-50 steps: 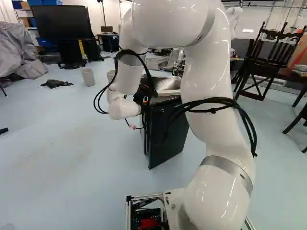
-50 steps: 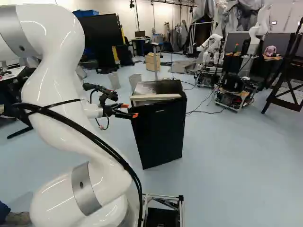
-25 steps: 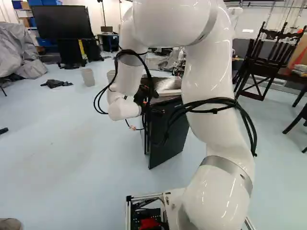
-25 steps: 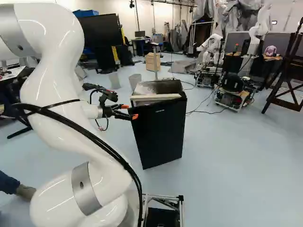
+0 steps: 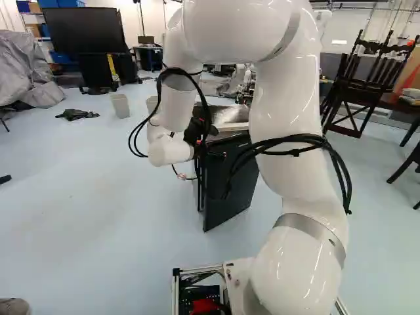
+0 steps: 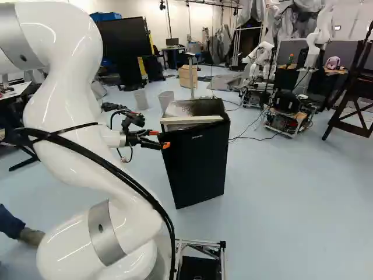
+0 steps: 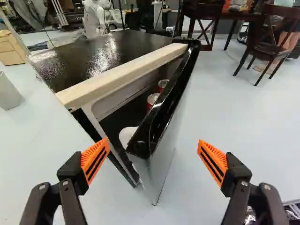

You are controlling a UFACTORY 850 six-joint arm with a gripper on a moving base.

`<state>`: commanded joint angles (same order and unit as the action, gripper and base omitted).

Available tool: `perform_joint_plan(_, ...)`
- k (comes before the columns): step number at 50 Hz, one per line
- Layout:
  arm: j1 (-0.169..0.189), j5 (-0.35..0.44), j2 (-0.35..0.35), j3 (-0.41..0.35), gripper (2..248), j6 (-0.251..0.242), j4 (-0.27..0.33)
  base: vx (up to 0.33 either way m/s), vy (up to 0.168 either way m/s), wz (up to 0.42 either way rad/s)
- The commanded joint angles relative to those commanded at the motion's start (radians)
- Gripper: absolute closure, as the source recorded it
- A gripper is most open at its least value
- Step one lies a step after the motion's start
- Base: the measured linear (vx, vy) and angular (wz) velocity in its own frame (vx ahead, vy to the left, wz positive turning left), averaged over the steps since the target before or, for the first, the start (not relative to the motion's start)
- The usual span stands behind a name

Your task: Grab a drink from the fridge

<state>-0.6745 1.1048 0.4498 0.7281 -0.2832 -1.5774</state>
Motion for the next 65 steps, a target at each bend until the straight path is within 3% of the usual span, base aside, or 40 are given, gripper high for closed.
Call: perform_joint_plan(65, -0.014, 0.037, -0.040, -0.066, 3, 0.000, -0.056, 0.000, 0.000, 0.000)
